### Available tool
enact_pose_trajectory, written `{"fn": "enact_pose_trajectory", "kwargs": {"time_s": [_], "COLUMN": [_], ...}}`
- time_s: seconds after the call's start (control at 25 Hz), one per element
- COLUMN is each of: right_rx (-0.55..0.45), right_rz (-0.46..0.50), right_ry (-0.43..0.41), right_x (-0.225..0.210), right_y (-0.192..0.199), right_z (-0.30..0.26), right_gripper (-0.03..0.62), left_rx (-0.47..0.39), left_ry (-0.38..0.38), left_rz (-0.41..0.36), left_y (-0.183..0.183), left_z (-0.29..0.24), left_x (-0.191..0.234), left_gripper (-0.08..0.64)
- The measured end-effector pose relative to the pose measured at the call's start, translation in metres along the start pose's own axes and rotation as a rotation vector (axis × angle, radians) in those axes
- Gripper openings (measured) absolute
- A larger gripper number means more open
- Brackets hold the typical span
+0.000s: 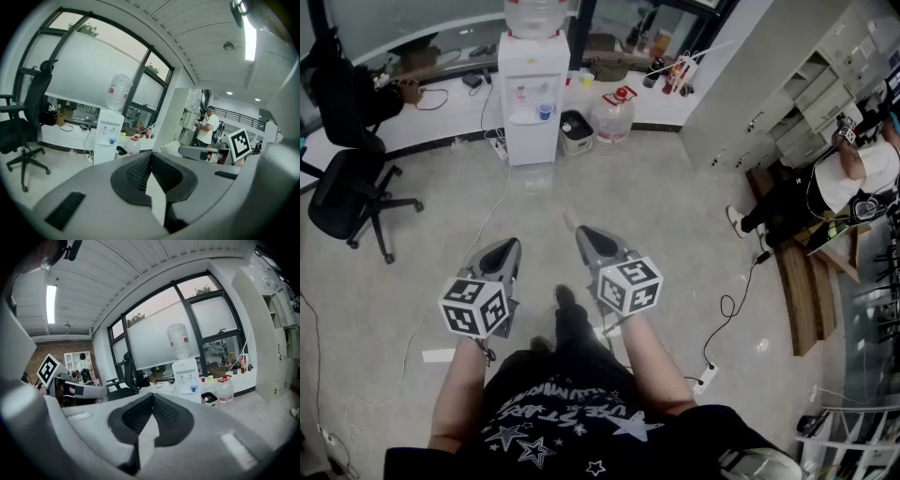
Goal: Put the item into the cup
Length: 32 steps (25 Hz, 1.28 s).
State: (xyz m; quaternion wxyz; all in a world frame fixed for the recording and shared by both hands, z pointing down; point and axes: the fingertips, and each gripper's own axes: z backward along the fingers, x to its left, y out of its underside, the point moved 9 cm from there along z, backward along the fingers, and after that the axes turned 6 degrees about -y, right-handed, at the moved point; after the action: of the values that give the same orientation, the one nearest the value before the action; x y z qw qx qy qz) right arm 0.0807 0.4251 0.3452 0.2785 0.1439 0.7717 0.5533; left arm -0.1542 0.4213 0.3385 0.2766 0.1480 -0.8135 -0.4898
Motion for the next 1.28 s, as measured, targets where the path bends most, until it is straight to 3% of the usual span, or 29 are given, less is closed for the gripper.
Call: {"fn": "enact_pose_trajectory", "kwargs": {"time_s": [0.52,0.96,1.28], "right_rx": [0.025,0.008,0.024], "right_rz": [-0.013,-0.041,-0.053], "right_ry": [0.01,0.013,0.016], "right_x": [-0.005,0.007,-0.015], "right_y": [0.004,0.007,0.004], "right_z": [0.008,-0.002,-0.028], "right_gripper": [0.002,0.002,0.002], "left_rx": [0.009,0.009,0.025], "left_ry": [0.016,-0.013,-0.032], "left_rz": [-0.003,0.016,0.029], "left_y": [0.002,0.008,0.004], "left_z": [-0.003,0.014,-0.008], "left_x": [-0.01,0.014,0.034], "left_gripper": [0.005,0.005,0.005]}}
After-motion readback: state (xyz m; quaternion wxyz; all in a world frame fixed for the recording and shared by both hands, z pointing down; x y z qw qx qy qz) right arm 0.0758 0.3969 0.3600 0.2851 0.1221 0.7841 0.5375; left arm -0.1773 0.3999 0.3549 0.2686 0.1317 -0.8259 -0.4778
